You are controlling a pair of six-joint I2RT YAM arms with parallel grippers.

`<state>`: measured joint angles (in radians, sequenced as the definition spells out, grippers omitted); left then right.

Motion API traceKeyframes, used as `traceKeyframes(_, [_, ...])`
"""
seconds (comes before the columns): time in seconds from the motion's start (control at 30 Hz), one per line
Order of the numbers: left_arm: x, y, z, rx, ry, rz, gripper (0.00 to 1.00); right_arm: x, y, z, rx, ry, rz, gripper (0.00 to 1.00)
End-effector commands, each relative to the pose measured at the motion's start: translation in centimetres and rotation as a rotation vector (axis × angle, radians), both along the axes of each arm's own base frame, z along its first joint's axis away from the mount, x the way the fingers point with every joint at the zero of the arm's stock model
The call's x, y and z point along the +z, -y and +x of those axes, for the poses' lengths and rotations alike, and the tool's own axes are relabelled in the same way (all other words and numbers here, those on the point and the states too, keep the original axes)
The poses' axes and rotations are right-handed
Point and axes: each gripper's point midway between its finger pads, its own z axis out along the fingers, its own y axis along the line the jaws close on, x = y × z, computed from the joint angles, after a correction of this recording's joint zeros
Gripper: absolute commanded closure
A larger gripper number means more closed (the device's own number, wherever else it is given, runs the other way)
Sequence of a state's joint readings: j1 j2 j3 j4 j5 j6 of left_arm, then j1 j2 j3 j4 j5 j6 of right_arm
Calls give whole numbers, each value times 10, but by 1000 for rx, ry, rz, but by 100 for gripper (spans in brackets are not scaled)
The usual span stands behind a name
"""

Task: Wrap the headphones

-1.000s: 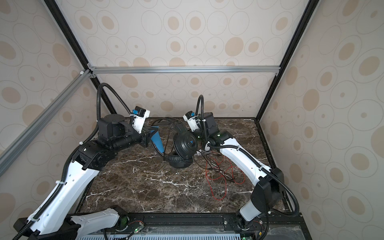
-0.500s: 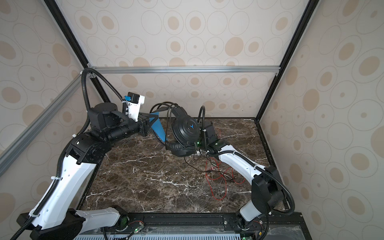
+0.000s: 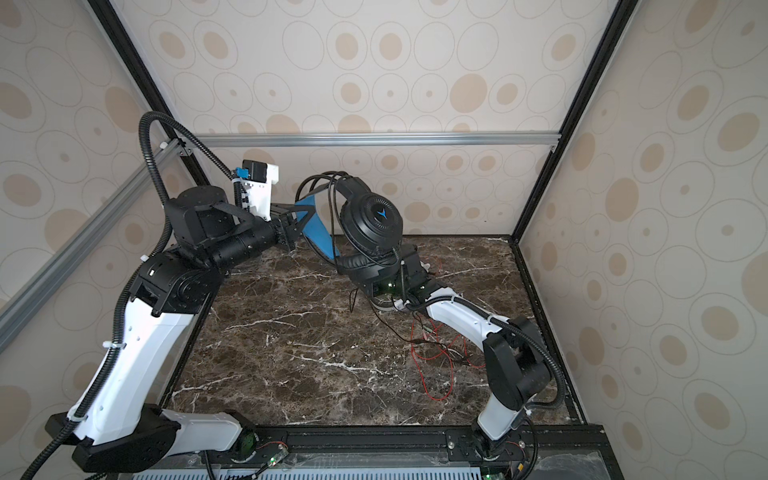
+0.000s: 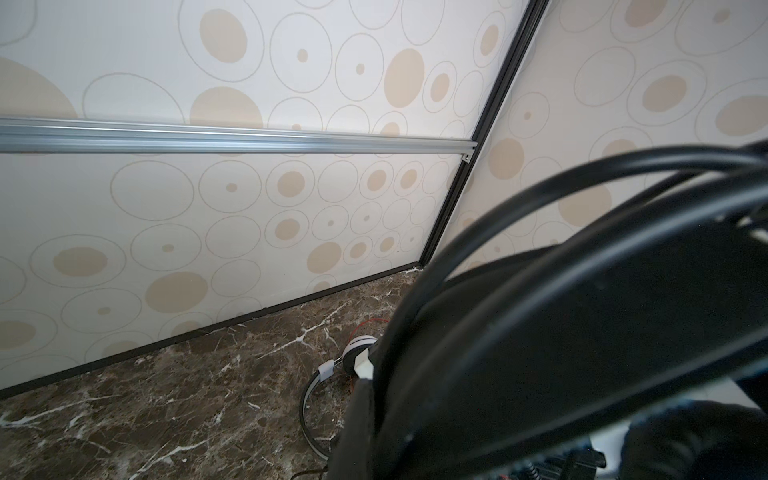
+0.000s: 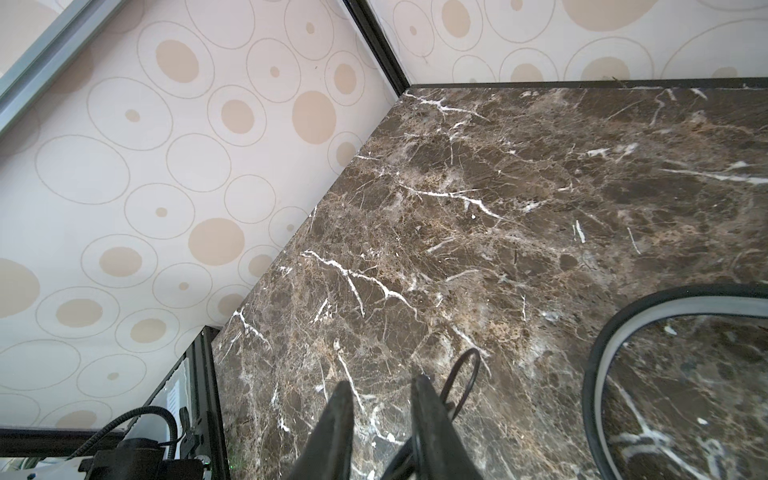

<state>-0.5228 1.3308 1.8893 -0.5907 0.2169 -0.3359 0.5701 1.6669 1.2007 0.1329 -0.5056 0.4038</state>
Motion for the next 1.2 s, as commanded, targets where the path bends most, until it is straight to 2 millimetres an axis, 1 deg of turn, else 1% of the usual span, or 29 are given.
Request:
traceKeyframes(0.0, [54,-7,-10,13,116,-147,100,11,-6,3,11,12,44,77])
traceKeyframes(0.13, [57,-25,1,130,115,-188,100,11,-8,-2,16,7,50,85])
traceKeyframes(0.3, [65,-44,17,269,128,-250,100,0,-11,-20,37,-6,18,93])
traceKeyframes(0.47, [62,-66,38,432,97,-268,100,-7,-11,-44,49,-11,-13,99])
traceKeyframes(0.57, [55,-76,51,513,79,-247,100,-11,-11,-62,60,-3,-53,99])
traceKeyframes(0.7, [48,-90,64,600,84,-214,100,-15,-11,-90,94,23,-150,100])
traceKeyframes(0.83, [32,-106,81,645,70,-214,100,-14,-10,-116,134,56,-231,100])
traceKeyframes(0.93, [13,-118,91,698,50,-192,100,-7,-6,-132,150,87,-274,100])
traceKeyframes(1.03, [-8,-128,98,749,31,-141,100,5,-3,-144,166,135,-314,100])
traceKeyframes(1.17, [-41,-139,103,818,7,-17,100,24,-6,-157,220,213,-391,100])
